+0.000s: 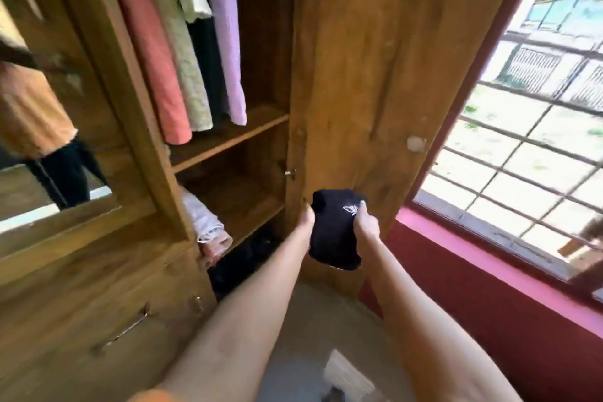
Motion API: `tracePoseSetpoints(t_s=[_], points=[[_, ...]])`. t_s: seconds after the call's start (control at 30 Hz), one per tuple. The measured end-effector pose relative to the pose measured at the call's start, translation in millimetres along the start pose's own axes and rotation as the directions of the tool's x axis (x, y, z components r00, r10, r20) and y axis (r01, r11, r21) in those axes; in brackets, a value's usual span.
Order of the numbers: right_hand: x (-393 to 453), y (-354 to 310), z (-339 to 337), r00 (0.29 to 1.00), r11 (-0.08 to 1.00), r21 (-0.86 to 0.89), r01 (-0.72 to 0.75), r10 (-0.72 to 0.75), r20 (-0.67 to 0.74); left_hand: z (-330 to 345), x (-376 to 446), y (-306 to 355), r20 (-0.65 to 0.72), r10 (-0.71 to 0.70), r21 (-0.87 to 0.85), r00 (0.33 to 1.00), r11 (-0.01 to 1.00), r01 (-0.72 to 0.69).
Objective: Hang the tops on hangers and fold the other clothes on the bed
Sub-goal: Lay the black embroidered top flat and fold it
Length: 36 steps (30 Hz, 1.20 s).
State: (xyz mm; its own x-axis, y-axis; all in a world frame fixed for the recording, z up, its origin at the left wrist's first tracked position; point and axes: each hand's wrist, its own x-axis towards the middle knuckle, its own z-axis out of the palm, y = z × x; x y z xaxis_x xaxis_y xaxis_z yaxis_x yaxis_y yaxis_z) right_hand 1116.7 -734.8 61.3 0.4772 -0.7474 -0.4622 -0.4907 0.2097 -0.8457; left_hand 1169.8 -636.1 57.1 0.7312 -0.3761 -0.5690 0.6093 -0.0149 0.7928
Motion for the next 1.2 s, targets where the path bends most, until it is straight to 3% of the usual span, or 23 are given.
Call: tracePoseSetpoints(t_s=[0.13, 0.27, 0.43, 0.63, 0.73, 0.8, 0.93, 1.2], points=[[37, -19, 54, 0.997, 0.993, -0.109, 0.032, -0.024, 0.073, -23, 30, 21, 0.005, -0.002, -0.087, 1.0, 0.996, 0.003], [78, -32, 97, 0.982, 0.979, -0.192, 0.062, -0.026, 0.185, -38, 68, 35, -0.004, -0.151, 0.081, 0.988, 0.985, 0.151], [118, -33, 160, 0.956, 0.945, -0.283, 0.166, -0.083, 0.281, -58, 122, 56, -0.194, -0.143, 0.072, 0.97, 0.984, 0.16], [152, -23, 213, 0.974, 0.817, -0.531, 0.225, -0.173, 0.146, -97, 209, 62, -0.302, -0.185, -0.169, 0.935, 0.976, 0.138], [175, -4, 243, 0.993, 0.866, -0.486, 0.116, -0.108, 0.046, -117, 271, 40, -0.322, -0.204, -0.203, 0.924, 0.969, 0.143], [193, 15, 269, 0.993, 0.896, -0.436, 0.082, -0.038, 0.11, -126, 301, 32, -0.315, -0.252, -0.248, 0.915, 0.953, 0.177], [226, 42, 305, 0.98, 0.886, -0.451, 0.107, -0.018, 0.196, -131, 334, 38, -0.29, -0.24, -0.147, 0.926, 0.968, 0.204], [277, 57, 352, 0.975, 0.94, -0.322, 0.11, -0.04, 0.218, -161, 433, 14, -0.269, -0.263, -0.142, 0.926, 0.962, 0.232]])
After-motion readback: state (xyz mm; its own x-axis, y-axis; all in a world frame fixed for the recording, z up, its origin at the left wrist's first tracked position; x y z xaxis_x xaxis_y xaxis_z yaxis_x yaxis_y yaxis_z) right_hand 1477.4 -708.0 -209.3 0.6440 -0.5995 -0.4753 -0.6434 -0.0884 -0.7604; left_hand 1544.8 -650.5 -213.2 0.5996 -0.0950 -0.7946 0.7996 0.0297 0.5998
